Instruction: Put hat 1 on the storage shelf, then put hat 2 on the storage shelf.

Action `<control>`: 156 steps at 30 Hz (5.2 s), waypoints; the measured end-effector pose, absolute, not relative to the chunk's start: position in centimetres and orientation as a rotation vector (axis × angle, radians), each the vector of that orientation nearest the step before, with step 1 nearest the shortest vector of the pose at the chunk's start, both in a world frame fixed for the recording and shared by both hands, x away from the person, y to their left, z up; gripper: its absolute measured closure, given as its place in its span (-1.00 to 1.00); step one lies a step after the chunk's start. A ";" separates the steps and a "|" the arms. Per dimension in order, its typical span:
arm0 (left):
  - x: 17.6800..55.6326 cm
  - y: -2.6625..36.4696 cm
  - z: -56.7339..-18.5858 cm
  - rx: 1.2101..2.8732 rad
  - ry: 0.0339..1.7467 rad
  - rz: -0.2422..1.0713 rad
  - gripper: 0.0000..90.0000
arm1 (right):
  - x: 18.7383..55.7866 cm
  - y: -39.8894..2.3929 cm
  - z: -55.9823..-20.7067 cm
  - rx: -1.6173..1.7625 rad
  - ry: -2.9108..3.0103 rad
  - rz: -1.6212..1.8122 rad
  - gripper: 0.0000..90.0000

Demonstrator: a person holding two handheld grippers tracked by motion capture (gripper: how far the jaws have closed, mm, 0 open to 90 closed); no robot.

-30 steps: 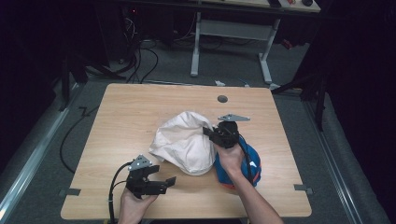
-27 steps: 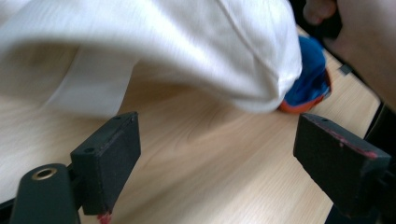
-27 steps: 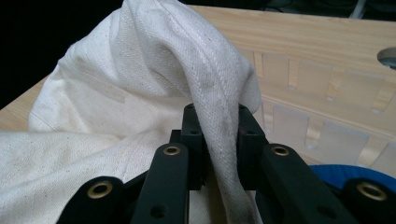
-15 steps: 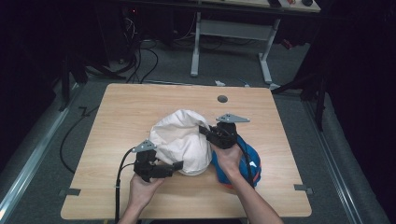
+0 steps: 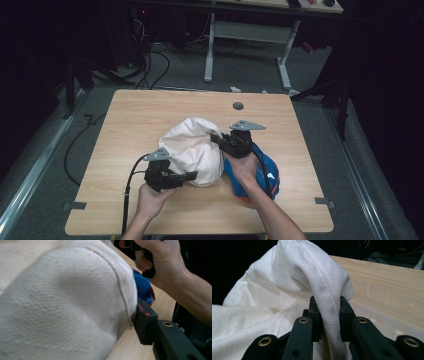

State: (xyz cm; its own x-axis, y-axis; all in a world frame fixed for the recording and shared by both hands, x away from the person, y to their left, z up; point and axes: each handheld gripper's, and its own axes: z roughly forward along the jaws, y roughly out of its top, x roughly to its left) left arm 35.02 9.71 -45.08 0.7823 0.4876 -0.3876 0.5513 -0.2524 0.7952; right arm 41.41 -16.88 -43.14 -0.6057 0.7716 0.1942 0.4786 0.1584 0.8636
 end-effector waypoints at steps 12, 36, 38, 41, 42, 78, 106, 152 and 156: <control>34.2 8.8 -44.2 1.992 0.649 -0.043 0.84 | 42.4 -17.3 -43.9 1.264 2.207 1.464 0.53; 34.9 13.2 -41.0 1.934 0.741 0.251 0.86 | 41.0 -22.3 -42.9 1.365 2.163 1.295 -0.08; 35.2 13.6 -40.8 1.926 0.757 0.271 0.86 | 40.9 -22.7 -42.9 1.370 2.160 1.277 -0.09; 35.9 14.0 -40.6 1.918 0.773 0.293 0.85 | 40.4 -24.7 -43.1 1.394 2.116 1.249 -0.10; 36.1 14.1 -40.5 1.918 0.775 0.302 0.85 | 40.4 -24.7 -43.1 1.394 2.116 1.249 -0.10; 44.8 13.1 -40.1 1.944 0.865 0.468 0.85 | 34.5 -35.6 -52.9 1.691 1.786 0.802 0.22; 47.4 12.1 -42.6 1.978 0.883 0.506 0.85 | 34.5 -35.1 -53.0 1.667 1.813 0.773 -0.02; 47.4 12.1 -44.8 2.070 0.864 0.419 0.87 | 34.5 -35.0 -53.0 1.661 1.822 0.775 -0.06; 47.7 12.5 -45.0 2.080 0.889 0.374 0.88 | 34.5 -35.0 -53.0 1.657 1.823 0.775 -0.06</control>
State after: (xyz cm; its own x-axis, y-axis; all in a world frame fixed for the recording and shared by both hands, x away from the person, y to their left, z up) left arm 47.68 12.49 -45.00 0.7058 0.7069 -0.0454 0.4620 -0.4107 0.7861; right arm 34.47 -35.03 -52.97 -0.0869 0.9960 -0.0185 0.6780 0.0727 0.7315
